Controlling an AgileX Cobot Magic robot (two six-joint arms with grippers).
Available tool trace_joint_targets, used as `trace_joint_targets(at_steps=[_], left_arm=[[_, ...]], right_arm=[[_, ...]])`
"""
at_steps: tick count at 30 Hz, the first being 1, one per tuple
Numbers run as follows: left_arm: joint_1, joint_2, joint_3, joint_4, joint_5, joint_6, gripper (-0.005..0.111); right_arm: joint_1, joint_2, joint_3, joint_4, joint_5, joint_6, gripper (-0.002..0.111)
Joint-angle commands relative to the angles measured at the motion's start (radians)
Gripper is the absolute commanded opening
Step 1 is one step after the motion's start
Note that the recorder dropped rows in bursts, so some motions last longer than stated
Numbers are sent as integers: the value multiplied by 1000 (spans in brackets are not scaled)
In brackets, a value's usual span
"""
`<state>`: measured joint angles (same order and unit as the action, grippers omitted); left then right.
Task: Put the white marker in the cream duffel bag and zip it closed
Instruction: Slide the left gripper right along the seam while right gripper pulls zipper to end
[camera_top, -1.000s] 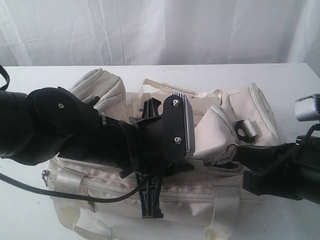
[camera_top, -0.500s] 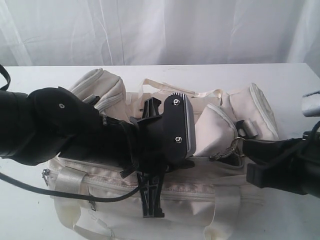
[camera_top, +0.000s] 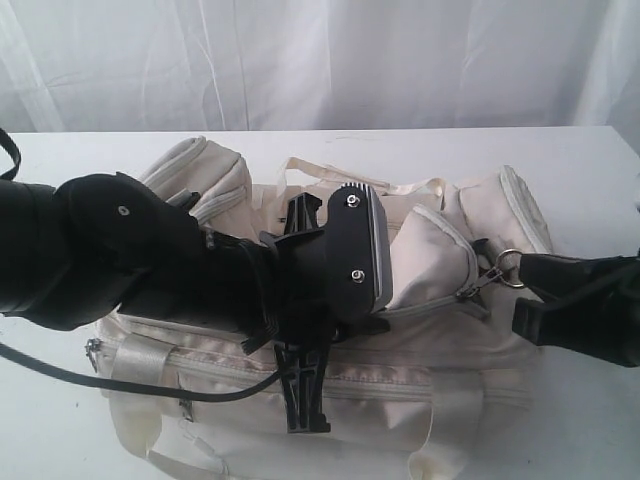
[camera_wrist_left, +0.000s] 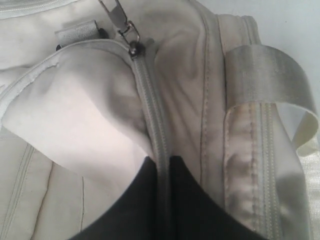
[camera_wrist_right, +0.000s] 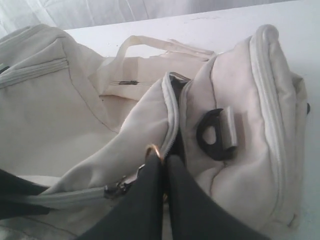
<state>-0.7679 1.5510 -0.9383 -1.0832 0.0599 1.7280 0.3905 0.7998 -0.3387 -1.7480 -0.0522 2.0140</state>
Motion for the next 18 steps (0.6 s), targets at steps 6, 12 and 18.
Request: trace_joint_targets(at_steps=[6, 12, 18], left_arm=[[-4, -4, 0, -12, 27, -24, 0], [-15, -18, 0, -15, 97, -30, 14], [-65, -40, -52, -46, 61, -30, 55]], right_arm=[[-3, -7, 3, 4, 140, -20, 0], [-3, -7, 3, 4, 102, -20, 0], [-3, -7, 3, 4, 76, -20, 0]])
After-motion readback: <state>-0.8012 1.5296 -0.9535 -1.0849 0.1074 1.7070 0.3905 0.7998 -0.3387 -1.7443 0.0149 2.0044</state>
